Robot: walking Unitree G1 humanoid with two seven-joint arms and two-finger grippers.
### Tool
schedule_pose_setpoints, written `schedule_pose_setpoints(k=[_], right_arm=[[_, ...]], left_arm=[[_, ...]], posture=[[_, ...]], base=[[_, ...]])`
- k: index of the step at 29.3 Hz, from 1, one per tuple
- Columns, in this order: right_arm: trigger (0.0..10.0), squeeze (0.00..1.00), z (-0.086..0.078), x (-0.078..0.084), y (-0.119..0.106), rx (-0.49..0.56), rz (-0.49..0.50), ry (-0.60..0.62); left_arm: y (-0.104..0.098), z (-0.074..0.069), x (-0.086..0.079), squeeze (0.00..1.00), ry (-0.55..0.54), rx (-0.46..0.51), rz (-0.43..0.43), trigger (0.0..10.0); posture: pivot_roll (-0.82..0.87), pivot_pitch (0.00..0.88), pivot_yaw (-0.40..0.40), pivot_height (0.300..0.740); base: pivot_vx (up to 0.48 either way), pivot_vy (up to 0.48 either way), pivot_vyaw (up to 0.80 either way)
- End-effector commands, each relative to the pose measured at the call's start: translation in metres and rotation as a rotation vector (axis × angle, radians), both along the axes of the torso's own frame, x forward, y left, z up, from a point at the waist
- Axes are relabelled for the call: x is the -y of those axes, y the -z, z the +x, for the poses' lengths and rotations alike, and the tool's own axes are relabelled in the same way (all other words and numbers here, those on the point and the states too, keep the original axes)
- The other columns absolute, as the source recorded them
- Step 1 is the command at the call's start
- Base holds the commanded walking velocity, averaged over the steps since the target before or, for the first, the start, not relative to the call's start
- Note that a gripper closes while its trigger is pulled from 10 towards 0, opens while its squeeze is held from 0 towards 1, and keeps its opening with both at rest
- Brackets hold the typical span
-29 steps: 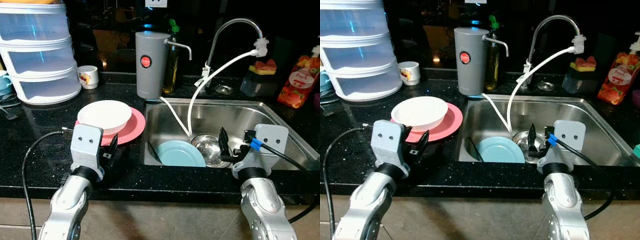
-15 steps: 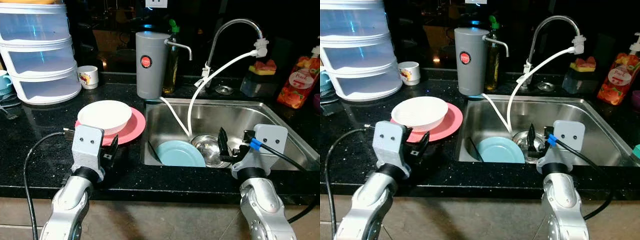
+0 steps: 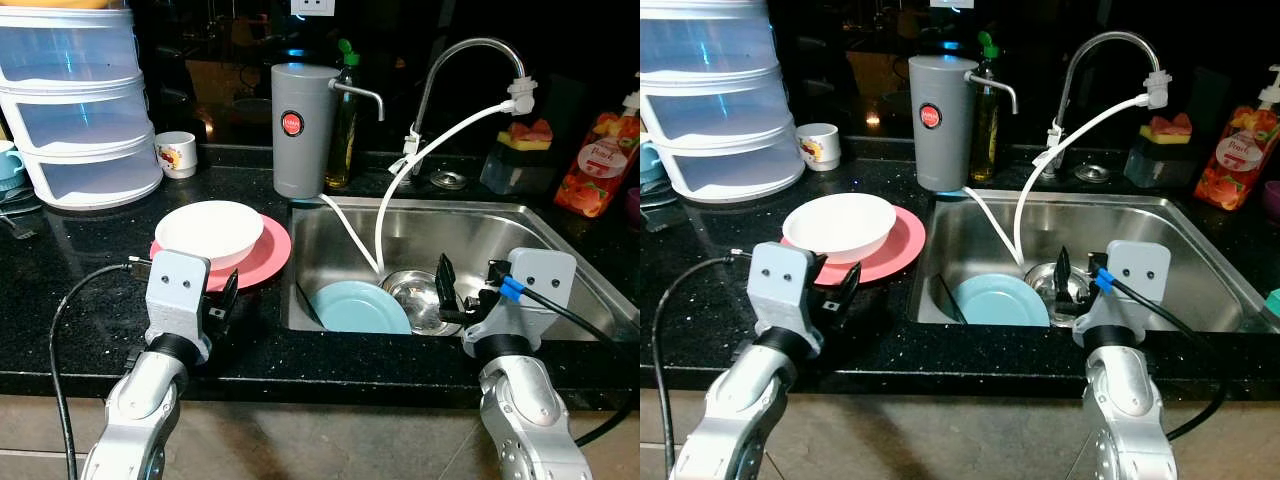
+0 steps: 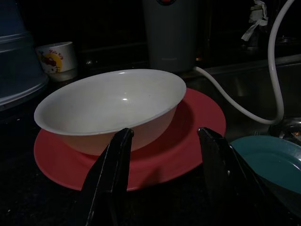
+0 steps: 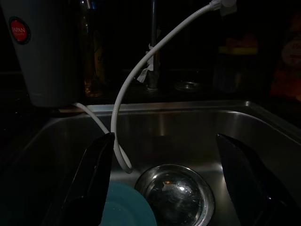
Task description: Kitchen organization
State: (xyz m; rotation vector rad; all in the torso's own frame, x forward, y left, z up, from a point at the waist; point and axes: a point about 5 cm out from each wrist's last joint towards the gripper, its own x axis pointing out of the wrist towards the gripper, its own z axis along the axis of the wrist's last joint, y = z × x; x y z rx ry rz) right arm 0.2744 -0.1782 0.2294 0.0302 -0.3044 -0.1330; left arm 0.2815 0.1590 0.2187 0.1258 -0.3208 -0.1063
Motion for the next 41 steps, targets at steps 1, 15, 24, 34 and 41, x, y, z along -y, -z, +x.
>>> schedule_pose_setpoints(k=[1,15,24,34,41], right_arm=[[10.0,0.00,0.0005,-0.0001,0.0026,-0.007,0.007,-0.002],[10.0,0.00,0.0015,-0.0003,0.0017,-0.002,0.000,-0.005],[10.0,0.00,0.0021,-0.0005,0.0014,0.001,-0.002,-0.008],[10.0,0.00,0.0021,-0.0010,0.0026,-0.004,0.001,-0.006],[10.0,0.00,0.0021,-0.0013,0.0031,-0.005,0.003,-0.005]], left_arm=[[0.0016,0.0008,0.0009,0.00,-0.002,-0.002,0.020,10.0],[0.0021,0.0018,0.0019,0.00,0.001,0.002,0.020,10.0],[0.0019,0.0024,0.0017,0.00,0.000,0.005,0.019,10.0],[0.0021,0.0016,0.0013,0.00,-0.003,0.008,0.019,10.0],[0.0021,0.0016,0.0008,0.00,-0.004,0.007,0.022,10.0]], posture=[[0.08,0.064,-0.050,0.740],[0.07,0.050,-0.053,0.740],[0.08,0.046,-0.055,0.740],[0.08,0.052,-0.054,0.740],[0.08,0.054,-0.052,0.740]], base=[[0.000,0.000,0.00],[0.000,0.000,0.00],[0.000,0.000,0.00],[0.000,0.000,0.00],[0.000,0.000,0.00]])
